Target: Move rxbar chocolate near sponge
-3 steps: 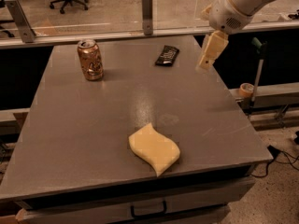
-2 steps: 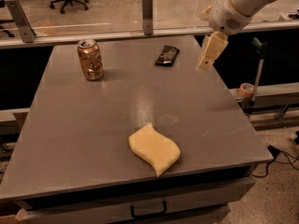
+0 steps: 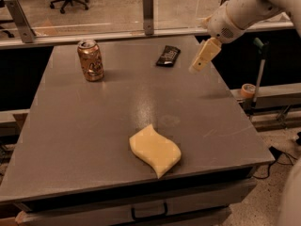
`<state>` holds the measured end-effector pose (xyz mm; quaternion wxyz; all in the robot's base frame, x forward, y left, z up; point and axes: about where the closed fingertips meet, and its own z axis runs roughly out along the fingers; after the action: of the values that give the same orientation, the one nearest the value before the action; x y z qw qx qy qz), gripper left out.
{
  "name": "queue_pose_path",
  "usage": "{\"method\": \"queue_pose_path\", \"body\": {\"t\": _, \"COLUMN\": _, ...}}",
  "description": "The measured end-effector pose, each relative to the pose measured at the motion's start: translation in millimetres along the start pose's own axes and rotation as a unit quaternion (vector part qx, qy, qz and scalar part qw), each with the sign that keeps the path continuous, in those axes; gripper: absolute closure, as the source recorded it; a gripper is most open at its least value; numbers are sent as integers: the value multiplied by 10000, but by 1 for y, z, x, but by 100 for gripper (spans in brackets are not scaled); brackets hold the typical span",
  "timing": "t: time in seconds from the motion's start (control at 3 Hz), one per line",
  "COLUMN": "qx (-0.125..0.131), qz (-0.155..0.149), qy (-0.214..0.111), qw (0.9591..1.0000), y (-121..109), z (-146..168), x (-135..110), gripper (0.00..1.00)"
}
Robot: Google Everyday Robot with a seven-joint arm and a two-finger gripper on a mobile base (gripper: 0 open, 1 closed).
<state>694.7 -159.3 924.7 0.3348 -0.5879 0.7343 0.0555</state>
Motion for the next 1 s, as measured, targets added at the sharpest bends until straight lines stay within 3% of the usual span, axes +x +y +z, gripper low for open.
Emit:
{"method": "queue_pose_path", "body": {"t": 0.33, "qx": -27, "qz": 302, "qy": -411, "qw": 9987, "y": -28, "z": 42, "x": 6, "gripper": 0}}
{"method": "queue_pose_path", "body": {"t": 0.67, "qx": -46, "qz": 722, "qy": -796, "qw": 9942, "y": -51, "z": 81, "x": 5, "gripper": 0}}
{"method": "queue_pose_path", "body": {"t": 1.0, "qx": 117, "qz": 1118, "qy": -863, "qw": 9899, "y": -67, "z": 104, "x": -10, "gripper": 0}}
